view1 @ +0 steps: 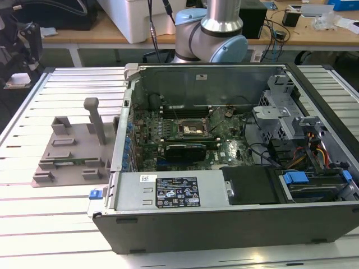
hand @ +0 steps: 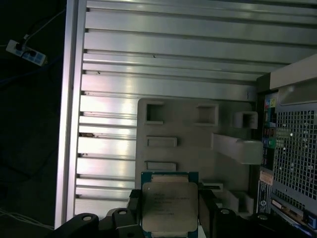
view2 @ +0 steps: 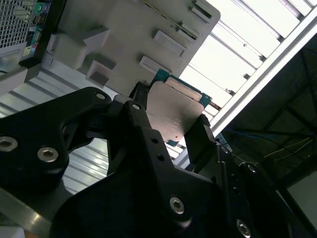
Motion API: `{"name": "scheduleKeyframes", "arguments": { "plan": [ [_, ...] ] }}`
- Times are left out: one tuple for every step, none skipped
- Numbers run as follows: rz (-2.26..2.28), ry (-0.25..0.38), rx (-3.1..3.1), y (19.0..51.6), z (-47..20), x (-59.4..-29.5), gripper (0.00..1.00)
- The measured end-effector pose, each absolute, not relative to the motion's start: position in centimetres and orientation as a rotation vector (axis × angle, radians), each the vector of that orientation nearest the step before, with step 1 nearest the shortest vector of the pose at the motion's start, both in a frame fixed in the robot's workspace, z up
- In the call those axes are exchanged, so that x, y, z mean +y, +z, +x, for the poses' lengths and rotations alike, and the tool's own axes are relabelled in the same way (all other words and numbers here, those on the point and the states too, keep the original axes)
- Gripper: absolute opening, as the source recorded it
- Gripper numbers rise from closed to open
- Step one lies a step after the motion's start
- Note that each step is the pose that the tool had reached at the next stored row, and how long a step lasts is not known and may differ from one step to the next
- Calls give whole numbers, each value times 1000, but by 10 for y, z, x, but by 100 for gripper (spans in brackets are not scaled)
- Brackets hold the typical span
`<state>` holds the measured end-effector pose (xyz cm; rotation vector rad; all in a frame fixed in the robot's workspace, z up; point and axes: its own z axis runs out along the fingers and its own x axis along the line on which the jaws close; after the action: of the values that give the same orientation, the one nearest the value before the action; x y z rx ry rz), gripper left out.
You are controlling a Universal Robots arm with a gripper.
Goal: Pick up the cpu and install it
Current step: 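Pick up the cpu and move it towards the insertion slot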
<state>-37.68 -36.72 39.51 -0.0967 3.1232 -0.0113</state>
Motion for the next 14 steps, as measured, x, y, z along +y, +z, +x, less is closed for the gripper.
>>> {"name": "scheduleKeyframes", "arguments": {
  "plan": [
    [-97,-11,3123,395,-376,-367,54],
    [-97,-11,3123,395,-374,-367,54],
    [-97,-11,3123,395,-373,-367,54],
    [-97,-11,3123,395,-373,-367,54],
    [-97,-11,3123,395,-372,-367,54],
    [-96,-11,3123,395,-372,-367,54],
    [-97,-11,3123,395,-371,-367,54],
    [-97,-11,3123,395,-370,-367,54],
    [-97,-11,3123,395,-369,-367,54],
    [-97,-11,3123,395,-368,-367,54],
    [-97,-11,3123,395,-368,-367,54],
    [-97,-11,3123,395,-367,-367,54],
    [-97,-11,3123,395,-366,-367,54],
    [-97,-11,3123,395,-365,-367,54]
  ]
}}
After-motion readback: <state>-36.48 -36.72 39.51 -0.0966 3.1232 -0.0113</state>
